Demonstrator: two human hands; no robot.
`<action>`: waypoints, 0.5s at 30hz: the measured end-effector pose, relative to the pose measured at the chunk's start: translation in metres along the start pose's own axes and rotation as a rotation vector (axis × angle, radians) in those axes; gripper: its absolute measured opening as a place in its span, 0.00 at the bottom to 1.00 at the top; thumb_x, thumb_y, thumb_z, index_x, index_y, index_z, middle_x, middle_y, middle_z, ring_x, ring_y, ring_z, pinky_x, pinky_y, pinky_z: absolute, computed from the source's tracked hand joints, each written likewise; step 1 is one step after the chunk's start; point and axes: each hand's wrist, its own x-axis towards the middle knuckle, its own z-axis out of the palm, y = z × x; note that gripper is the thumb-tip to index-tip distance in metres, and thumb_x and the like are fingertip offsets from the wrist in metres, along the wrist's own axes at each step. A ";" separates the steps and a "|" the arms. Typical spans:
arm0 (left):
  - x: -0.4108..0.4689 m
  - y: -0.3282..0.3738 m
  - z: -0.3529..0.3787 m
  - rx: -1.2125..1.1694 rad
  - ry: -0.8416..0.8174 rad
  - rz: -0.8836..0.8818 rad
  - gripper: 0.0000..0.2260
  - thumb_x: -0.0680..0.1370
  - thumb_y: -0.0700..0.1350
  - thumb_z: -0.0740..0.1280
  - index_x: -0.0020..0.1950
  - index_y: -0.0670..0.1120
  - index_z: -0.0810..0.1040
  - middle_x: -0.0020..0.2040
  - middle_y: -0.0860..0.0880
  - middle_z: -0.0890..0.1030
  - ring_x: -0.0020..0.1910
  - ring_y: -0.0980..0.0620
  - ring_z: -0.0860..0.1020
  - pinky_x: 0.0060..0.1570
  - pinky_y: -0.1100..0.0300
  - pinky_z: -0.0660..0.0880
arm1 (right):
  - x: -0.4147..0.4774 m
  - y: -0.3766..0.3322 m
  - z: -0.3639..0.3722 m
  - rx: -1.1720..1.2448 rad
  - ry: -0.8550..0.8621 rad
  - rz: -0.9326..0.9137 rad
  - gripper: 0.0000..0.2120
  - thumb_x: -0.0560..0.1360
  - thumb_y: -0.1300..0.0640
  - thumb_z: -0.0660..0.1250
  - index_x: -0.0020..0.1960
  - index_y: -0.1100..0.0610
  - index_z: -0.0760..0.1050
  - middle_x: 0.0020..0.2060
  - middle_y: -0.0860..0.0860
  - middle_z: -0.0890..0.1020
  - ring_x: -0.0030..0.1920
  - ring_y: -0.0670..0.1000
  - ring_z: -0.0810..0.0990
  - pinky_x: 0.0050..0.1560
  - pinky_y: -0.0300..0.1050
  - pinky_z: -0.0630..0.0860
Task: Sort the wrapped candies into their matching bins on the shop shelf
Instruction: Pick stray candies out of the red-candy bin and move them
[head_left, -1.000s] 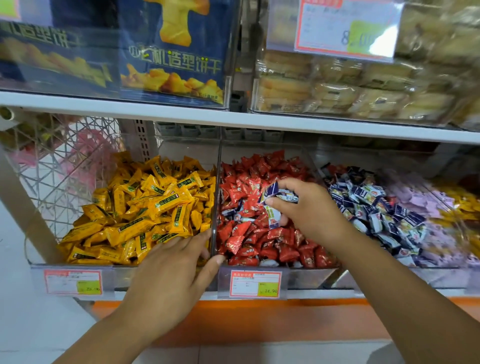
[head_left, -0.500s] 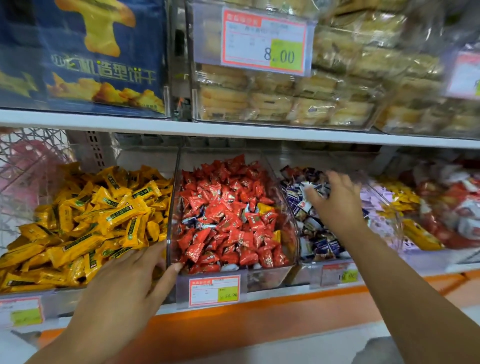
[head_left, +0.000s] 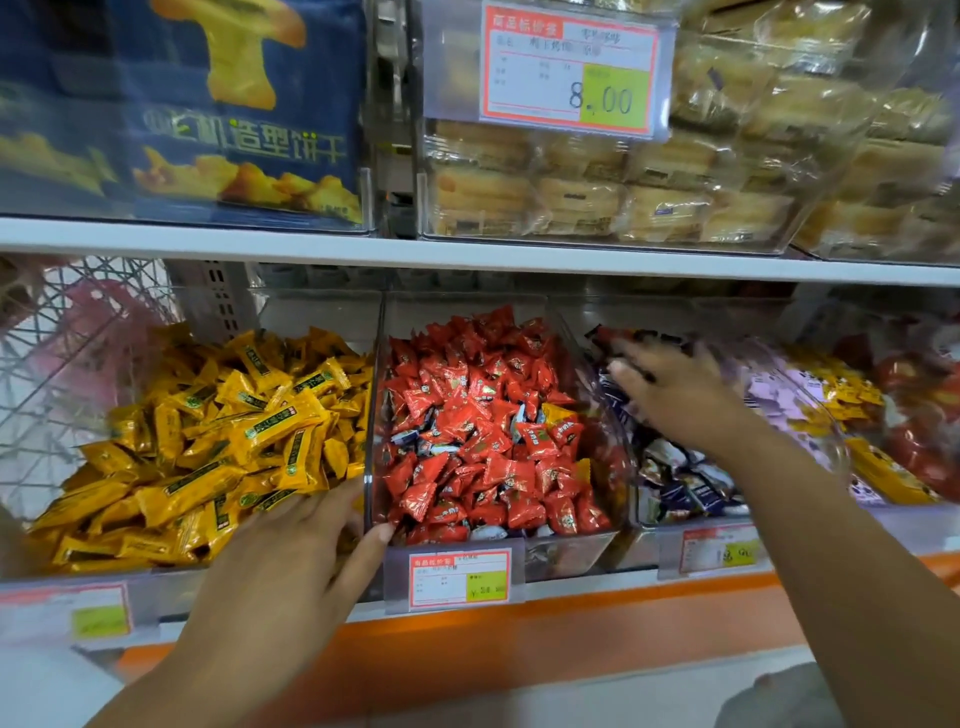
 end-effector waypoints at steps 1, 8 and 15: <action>0.001 0.003 0.000 -0.001 0.006 0.003 0.19 0.77 0.62 0.53 0.54 0.53 0.77 0.32 0.66 0.64 0.32 0.60 0.67 0.29 0.62 0.65 | -0.009 -0.008 -0.010 0.014 0.136 -0.088 0.22 0.79 0.37 0.54 0.70 0.41 0.68 0.70 0.47 0.70 0.72 0.60 0.63 0.73 0.62 0.55; -0.001 0.002 -0.002 0.016 0.010 -0.013 0.20 0.78 0.61 0.53 0.53 0.50 0.78 0.32 0.64 0.61 0.33 0.59 0.65 0.33 0.62 0.63 | -0.073 -0.089 0.006 0.113 -0.453 -0.574 0.06 0.76 0.55 0.70 0.49 0.45 0.82 0.36 0.39 0.81 0.37 0.35 0.77 0.37 0.29 0.70; -0.002 0.002 0.000 0.027 -0.008 -0.023 0.21 0.78 0.61 0.53 0.56 0.51 0.78 0.34 0.62 0.64 0.34 0.57 0.69 0.35 0.61 0.65 | -0.056 -0.090 0.035 -0.010 -0.607 -0.551 0.13 0.74 0.56 0.71 0.58 0.48 0.79 0.47 0.44 0.84 0.44 0.41 0.80 0.45 0.35 0.75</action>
